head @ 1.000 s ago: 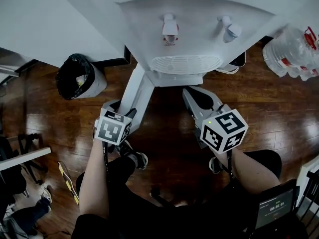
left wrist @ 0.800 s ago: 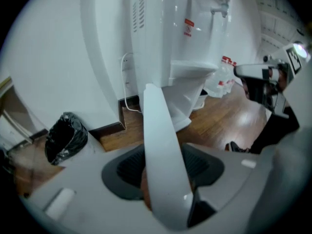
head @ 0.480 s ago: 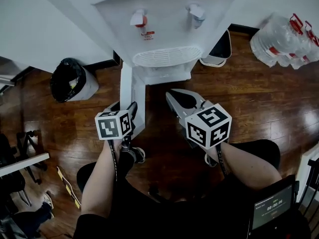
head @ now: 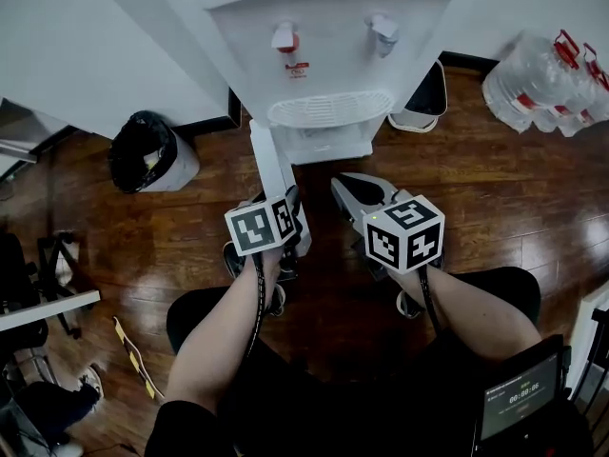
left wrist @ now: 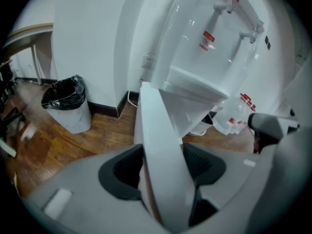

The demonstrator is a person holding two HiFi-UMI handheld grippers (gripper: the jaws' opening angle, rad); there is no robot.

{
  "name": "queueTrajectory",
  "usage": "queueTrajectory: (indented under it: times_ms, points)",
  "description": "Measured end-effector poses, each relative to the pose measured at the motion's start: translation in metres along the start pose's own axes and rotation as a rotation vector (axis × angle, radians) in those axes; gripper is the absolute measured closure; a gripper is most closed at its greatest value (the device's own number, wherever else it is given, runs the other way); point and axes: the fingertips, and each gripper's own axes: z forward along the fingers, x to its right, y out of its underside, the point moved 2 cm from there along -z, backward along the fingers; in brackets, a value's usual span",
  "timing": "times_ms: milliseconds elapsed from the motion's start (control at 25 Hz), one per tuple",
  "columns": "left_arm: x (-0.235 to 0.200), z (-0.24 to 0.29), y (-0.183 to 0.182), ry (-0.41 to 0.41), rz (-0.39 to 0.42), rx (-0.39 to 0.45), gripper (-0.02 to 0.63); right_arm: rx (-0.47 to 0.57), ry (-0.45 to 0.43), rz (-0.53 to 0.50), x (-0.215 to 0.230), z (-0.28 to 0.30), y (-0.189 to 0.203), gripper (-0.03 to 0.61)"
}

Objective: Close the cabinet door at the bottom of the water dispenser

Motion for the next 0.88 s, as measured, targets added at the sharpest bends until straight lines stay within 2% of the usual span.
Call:
queueTrajectory:
  times_ms: [120,200,320,480,520,600,640,880]
  points:
    - [0.009,0.001,0.0,0.041,-0.007,-0.007,0.322,-0.037,0.002,-0.031,-0.002,0.001,0.006,0.574]
    - [0.013,0.001,0.0,0.068,-0.018,-0.013,0.316,-0.115,0.0,-0.052,-0.002,0.004,0.019,0.574]
    - [0.019,0.001,0.001,0.093,-0.036,-0.021,0.31,-0.23,-0.028,-0.035,-0.001,0.006,0.037,0.574]
    - [0.03,0.003,-0.001,0.154,-0.04,-0.033,0.291,-0.297,-0.028,-0.015,0.009,0.007,0.049,0.572]
    - [0.033,0.004,-0.002,0.174,-0.04,-0.039,0.288,-0.309,-0.02,-0.014,0.012,0.007,0.051,0.559]
    - [0.041,0.006,-0.003,0.207,-0.039,-0.048,0.287,-0.333,-0.001,-0.013,0.019,0.007,0.053,0.461]
    - [0.044,0.007,-0.003,0.219,-0.038,-0.049,0.287,-0.341,0.007,-0.011,0.021,0.006,0.053,0.432]
    - [0.053,0.013,-0.005,0.24,-0.074,-0.043,0.279,-0.341,0.059,0.002,0.036,-0.005,0.055,0.412]
